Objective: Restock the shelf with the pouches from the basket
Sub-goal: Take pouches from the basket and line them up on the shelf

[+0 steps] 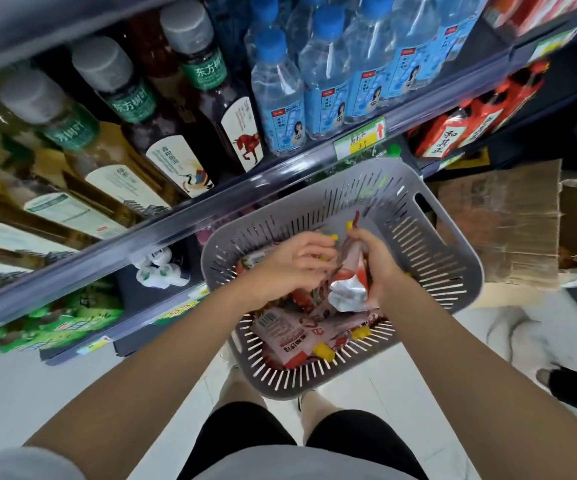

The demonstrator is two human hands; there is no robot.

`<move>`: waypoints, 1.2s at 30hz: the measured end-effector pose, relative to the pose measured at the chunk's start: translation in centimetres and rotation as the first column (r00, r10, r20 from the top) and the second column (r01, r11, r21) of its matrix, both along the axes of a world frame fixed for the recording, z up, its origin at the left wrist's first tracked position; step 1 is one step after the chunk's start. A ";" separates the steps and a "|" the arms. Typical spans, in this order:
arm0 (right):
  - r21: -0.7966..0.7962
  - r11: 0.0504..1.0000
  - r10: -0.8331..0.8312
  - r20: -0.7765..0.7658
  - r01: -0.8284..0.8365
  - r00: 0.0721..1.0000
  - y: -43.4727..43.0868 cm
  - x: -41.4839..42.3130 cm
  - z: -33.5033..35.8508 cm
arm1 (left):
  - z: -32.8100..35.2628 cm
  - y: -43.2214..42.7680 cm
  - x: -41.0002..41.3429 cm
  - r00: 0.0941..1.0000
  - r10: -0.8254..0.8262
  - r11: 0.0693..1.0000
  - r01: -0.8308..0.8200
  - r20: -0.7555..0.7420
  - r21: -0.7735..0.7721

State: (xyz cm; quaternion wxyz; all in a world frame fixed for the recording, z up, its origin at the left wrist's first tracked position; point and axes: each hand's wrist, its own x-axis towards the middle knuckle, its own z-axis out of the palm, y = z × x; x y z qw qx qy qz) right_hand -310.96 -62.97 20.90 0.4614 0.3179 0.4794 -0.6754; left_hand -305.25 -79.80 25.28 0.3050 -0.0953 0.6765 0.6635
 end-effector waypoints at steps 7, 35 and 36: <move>0.294 0.952 -0.064 -0.094 0.089 0.994 0.3 -1.3 -1.2 | -3.0 -1.3 3.4 0.529 -0.836 0.302 0.665 0.146 -0.683; 0.357 0.928 -0.032 -0.218 0.110 0.975 3.1 -0.8 -0.2 | -10.1 5.1 2.9 0.862 -0.506 0.120 0.074 0.003 -0.990; 0.348 0.931 -0.034 -0.216 0.109 0.976 3.1 -0.7 -0.2 | -10.2 5.2 2.7 0.860 -0.508 0.085 0.098 0.041 -0.992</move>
